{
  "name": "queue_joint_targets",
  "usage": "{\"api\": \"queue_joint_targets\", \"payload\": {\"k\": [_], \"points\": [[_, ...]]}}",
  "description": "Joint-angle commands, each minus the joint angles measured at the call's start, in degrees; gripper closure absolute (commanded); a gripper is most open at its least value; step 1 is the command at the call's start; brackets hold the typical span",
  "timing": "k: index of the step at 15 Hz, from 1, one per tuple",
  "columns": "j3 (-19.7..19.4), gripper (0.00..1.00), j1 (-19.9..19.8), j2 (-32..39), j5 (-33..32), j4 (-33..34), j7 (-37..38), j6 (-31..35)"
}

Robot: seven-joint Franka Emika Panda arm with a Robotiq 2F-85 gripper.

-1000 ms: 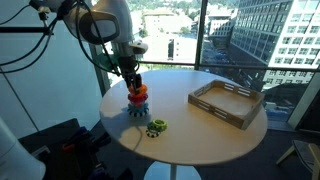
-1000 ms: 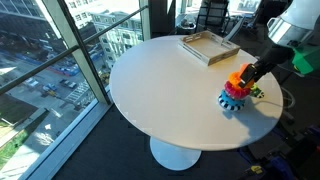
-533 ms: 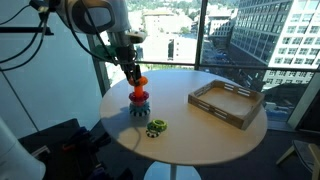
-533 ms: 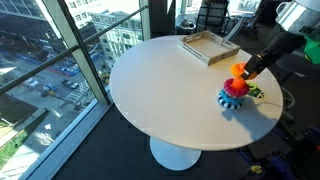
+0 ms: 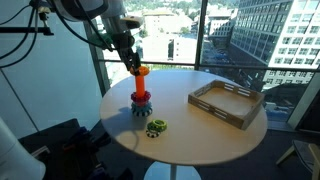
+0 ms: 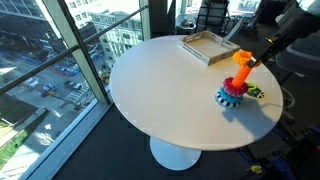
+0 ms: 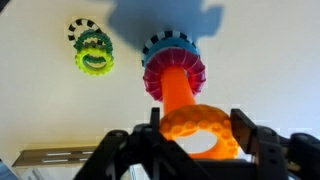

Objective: Put the orange ring on the table

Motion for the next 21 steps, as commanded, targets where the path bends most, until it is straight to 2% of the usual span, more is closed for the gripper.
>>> {"api": "queue_joint_targets", "payload": {"k": [1,8,13,14,16,19,21], "points": [[-1.2,0.3,-1.1,-2.5,0.6,0.5,0.6,-1.5],[-3.8,0.33,-5.1,-0.7,0.1,1.6,1.1,-1.4],[-4.3,0.26,-6.6,1.0,0.1,2.1,1.5,-1.5],[-4.3,0.27,-6.7,1.2,0.0,2.1,1.7,-1.5],[-4.2,0.21,-6.7,1.6,0.1,2.1,1.9,-1.5],[-4.4,0.0,-6.3,2.0,0.4,2.1,1.8,-2.1],[-4.8,0.0,-5.5,2.6,1.2,2.4,0.2,-4.3]]}}
